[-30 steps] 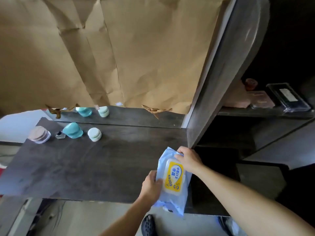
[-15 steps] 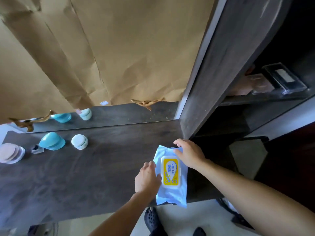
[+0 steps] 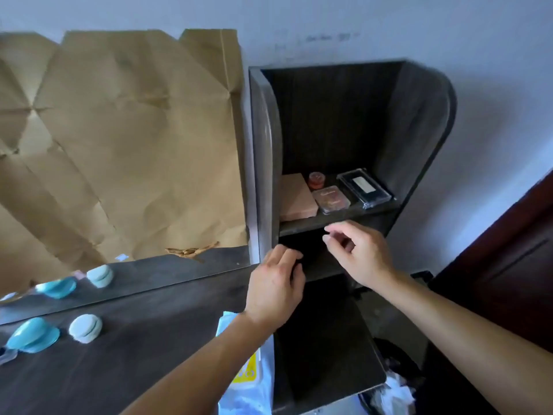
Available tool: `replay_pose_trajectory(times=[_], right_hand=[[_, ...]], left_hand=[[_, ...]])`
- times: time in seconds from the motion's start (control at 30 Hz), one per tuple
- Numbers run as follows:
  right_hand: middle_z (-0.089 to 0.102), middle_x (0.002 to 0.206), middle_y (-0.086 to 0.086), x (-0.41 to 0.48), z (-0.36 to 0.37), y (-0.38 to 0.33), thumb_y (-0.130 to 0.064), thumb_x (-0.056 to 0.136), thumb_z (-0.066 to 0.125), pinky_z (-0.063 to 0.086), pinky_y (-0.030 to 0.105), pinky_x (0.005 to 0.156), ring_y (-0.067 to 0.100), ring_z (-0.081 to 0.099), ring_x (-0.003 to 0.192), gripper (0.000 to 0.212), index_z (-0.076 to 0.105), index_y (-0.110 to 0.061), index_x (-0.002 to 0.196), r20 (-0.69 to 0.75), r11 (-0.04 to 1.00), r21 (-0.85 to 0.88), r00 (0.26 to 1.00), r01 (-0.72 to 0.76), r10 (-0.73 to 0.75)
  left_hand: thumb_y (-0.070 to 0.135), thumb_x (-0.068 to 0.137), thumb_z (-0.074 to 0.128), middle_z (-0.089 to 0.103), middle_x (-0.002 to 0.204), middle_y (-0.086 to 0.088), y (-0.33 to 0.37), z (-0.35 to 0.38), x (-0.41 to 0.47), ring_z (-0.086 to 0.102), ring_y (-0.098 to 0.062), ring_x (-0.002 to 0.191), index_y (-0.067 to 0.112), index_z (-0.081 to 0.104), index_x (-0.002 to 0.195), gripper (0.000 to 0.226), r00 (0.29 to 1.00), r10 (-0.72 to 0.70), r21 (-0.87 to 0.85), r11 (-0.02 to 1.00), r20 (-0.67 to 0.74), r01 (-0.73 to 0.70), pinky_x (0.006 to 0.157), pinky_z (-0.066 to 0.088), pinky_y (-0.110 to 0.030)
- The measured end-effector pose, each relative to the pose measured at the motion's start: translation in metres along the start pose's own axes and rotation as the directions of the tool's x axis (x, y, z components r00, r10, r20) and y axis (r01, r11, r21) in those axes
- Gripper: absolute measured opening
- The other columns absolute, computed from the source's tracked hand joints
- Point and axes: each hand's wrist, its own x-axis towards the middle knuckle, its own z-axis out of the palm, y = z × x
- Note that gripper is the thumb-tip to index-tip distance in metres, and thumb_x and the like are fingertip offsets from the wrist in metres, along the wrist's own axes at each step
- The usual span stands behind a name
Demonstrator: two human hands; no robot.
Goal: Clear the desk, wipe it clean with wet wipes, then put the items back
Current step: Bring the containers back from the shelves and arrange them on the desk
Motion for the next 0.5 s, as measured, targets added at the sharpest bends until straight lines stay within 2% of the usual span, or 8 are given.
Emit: replay_pose_trajectory(times=[0.07,0.13,0.27,0.4,0.5], right_hand=[[0.066,0.082,-0.004,0.025,-0.019,0.009,-0.019,0.085,0.065,0.050,0.024,0.062,0.004,0.058,0.073,0.013,0.069,-0.012,0.094,-0.104,0.994,-0.041,0.989,0.099,-0.103],[0.066,0.093,0.001,0.050,-0.035,0.023,-0.017,0.085,0.065,0.052,0.031,0.069,0.018,0.060,0.087,0.017,0.068,-0.009,0.099,-0.126,0.979,-0.146,0.979,0.144,-0.163],[0.056,0.124,0.009,0.078,-0.046,0.052,-0.027,0.086,0.063,0.051,0.043,0.085,0.028,0.050,0.116,0.039,0.056,-0.010,0.121,0.051,0.948,-0.309,0.997,0.070,-0.057],[0.034,0.149,0.012,0.082,-0.043,0.074,-0.038,0.094,0.050,0.033,0.046,0.108,0.030,0.028,0.137,0.056,0.037,-0.012,0.141,0.283,0.935,-0.354,0.956,0.029,0.077],[0.022,0.155,0.015,0.072,-0.040,0.087,-0.044,0.097,0.038,0.021,0.043,0.115,0.030,0.016,0.143,0.061,0.027,-0.009,0.146,0.405,0.911,-0.402,0.910,0.095,0.084]], left_hand=[[0.013,0.084,0.056,0.057,0.095,-0.005,0.020,-0.002,0.025,0.055,-0.021,0.083,0.008,0.061,0.099,0.016,0.995,0.074,0.025,0.997,-0.068,-0.072,0.067,0.046,-0.029],[0.011,0.083,0.059,0.055,0.102,-0.008,0.034,-0.002,0.048,0.052,-0.023,0.090,0.007,0.060,0.100,0.018,0.992,0.092,0.108,0.991,-0.085,-0.082,0.073,0.047,-0.031],[0.017,0.081,0.062,0.054,0.116,-0.016,0.041,0.011,0.086,0.053,-0.034,0.102,0.005,0.057,0.105,0.026,1.000,-0.003,0.313,0.950,-0.017,0.008,0.083,0.050,-0.041],[0.033,0.092,0.050,0.048,0.133,-0.014,0.041,0.033,0.105,0.042,-0.033,0.128,0.012,0.051,0.126,0.040,0.991,-0.058,0.464,0.886,0.118,-0.003,0.100,0.042,-0.044],[0.041,0.094,0.033,0.044,0.143,-0.014,0.037,0.046,0.109,0.037,-0.031,0.134,0.012,0.053,0.129,0.050,0.981,-0.072,0.539,0.841,0.178,-0.036,0.110,0.032,-0.046]])
